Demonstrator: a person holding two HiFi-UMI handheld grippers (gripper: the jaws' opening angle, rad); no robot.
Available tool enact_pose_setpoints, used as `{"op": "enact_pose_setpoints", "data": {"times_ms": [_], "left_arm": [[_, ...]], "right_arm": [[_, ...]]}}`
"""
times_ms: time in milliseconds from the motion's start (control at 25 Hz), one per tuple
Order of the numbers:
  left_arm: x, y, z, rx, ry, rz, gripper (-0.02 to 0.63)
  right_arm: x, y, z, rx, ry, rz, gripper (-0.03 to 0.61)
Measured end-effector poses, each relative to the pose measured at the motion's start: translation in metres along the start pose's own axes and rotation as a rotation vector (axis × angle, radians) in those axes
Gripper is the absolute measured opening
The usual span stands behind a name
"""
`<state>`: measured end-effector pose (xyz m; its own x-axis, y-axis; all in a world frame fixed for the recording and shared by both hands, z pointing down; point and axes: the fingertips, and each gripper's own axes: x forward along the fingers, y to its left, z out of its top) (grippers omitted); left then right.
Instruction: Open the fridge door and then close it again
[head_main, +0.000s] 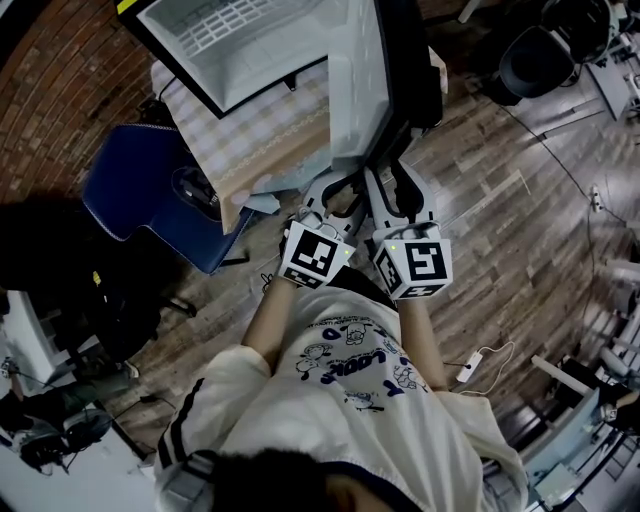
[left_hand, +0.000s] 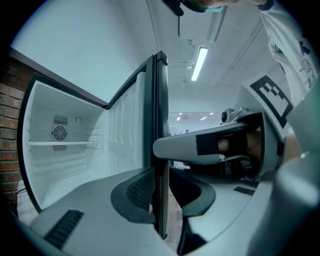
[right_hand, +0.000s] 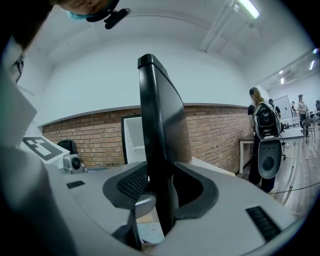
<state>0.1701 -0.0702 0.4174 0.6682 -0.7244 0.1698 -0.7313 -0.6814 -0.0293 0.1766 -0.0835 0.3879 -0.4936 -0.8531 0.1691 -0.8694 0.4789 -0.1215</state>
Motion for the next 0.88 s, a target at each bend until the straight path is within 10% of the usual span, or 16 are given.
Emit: {"op": "enact_pose_setpoints", "data": {"times_ms": [880], "left_arm": [[0.019, -0.025, 0.010, 0.006, -0.014, -0.050, 0.098]], "right_arm": [[-0.029, -0.068, 0.006, 0.011, -0.028, -0.136, 0.141]]}}
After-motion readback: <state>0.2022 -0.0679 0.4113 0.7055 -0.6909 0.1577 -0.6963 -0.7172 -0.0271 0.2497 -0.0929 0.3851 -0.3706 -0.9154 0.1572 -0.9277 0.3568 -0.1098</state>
